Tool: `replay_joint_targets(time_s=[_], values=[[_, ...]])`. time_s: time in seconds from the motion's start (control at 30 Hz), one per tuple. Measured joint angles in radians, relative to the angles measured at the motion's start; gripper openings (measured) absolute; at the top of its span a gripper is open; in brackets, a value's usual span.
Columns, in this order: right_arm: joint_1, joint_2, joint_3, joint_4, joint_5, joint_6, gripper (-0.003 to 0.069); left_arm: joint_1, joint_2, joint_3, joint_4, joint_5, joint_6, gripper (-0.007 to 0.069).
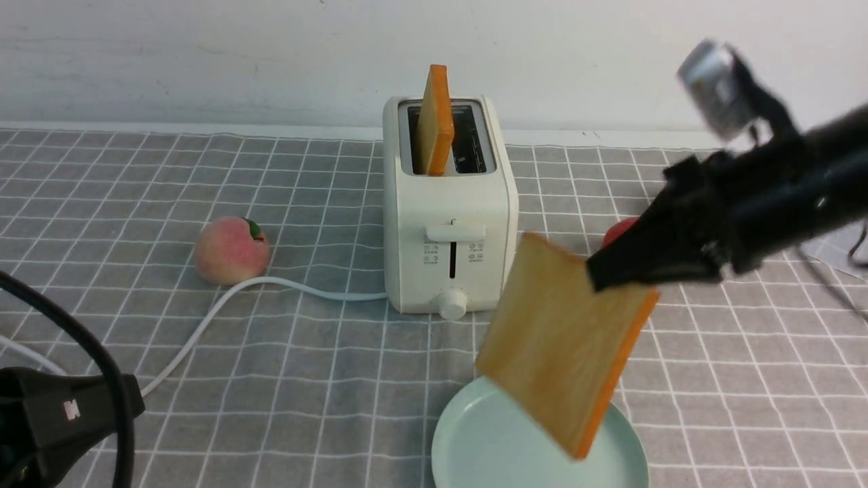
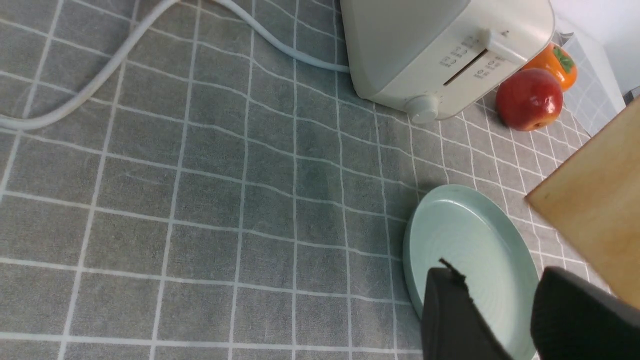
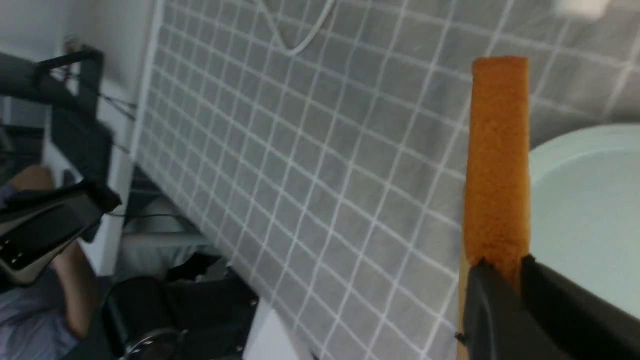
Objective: Take toasted bread from bread machine on grey coffee table place on plate.
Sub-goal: 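Place the held slice of bread on top of the slice on the plate with the right gripper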
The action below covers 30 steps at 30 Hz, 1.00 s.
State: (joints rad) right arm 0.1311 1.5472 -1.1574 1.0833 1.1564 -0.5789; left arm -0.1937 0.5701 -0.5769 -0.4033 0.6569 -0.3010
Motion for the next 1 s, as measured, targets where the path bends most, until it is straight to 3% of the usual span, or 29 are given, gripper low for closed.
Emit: replay_joint_targets(time_s=[0.1, 0.27, 0.47, 0.73, 0.87, 1.0], values=[[0.045, 0.0, 0.157, 0.101, -0.138, -0.068, 0.0048, 0.0, 0.0, 0.0, 0.0, -0.001, 0.0, 0.0239], [0.074, 0.0, 0.294, 0.143, -0.289, -0.126, 0.0075, 0.0, 0.0, 0.0, 0.0, -0.001, 0.0, 0.0239], [0.074, -0.005, 0.344, 0.109, -0.413, -0.155, 0.0218, 0.0, 0.0, 0.0, -0.001, -0.001, 0.0, 0.0239], [-0.017, -0.083, 0.247, -0.061, -0.37, -0.135, 0.0496, 0.0, 0.0, 0.0, -0.002, -0.044, 0.032, 0.025], [-0.074, -0.166, 0.128, -0.137, -0.271, -0.051, 0.0545, 0.0, 0.058, -0.052, -0.001, -0.036, 0.118, 0.0265], [-0.078, -0.281, 0.02, -0.243, -0.162, 0.074, 0.0551, 0.0, 0.263, -0.251, 0.0, 0.056, 0.131, 0.0313]])
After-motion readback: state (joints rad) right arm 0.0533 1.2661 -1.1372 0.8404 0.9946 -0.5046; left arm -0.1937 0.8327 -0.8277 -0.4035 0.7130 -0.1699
